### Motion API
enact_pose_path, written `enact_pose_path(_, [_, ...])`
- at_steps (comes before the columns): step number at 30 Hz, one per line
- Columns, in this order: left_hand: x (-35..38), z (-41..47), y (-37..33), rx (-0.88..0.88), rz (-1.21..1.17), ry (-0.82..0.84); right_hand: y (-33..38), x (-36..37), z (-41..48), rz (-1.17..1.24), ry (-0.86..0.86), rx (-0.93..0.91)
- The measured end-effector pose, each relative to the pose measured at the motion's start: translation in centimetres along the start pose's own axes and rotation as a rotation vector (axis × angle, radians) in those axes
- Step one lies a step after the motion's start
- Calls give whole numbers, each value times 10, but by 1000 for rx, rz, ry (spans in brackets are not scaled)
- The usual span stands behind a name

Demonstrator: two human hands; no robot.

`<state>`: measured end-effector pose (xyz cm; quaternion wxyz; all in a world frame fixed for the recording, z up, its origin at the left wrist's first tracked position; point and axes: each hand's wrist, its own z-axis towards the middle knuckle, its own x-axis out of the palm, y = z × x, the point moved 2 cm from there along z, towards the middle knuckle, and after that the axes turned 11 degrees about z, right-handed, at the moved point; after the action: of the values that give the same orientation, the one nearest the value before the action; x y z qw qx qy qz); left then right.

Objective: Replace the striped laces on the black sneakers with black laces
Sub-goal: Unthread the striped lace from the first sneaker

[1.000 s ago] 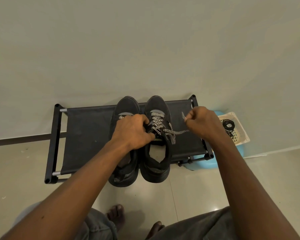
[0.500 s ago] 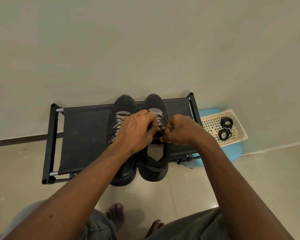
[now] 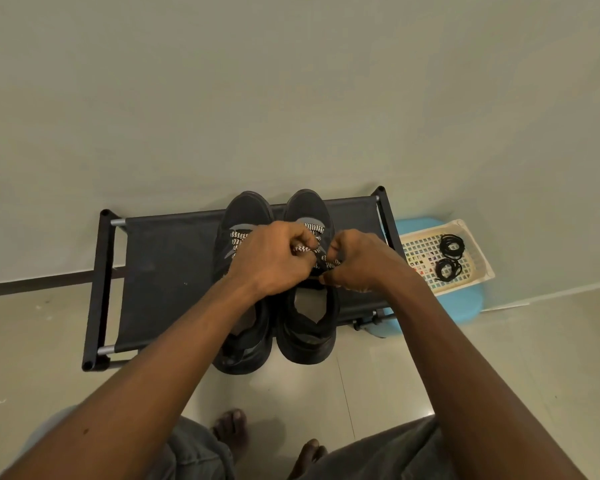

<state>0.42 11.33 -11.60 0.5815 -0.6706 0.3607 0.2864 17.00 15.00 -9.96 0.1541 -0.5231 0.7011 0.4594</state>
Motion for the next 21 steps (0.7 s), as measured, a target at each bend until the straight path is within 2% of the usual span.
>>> enact_pose_path(5, [-10, 3, -8, 94, 281, 47, 8, 7, -6, -29, -51, -2])
enact_pose_path(11, [-9, -4, -2, 119, 308, 78, 14, 17, -25, -10, -211, -18])
enact_pose_path(15, [0, -19, -8, 160, 377, -60, 9, 22, -39, 44, -260, 5])
enact_pose_path(21, [-1, -27, -18, 31, 360, -157, 19, 21, -51, 44, -288, -39])
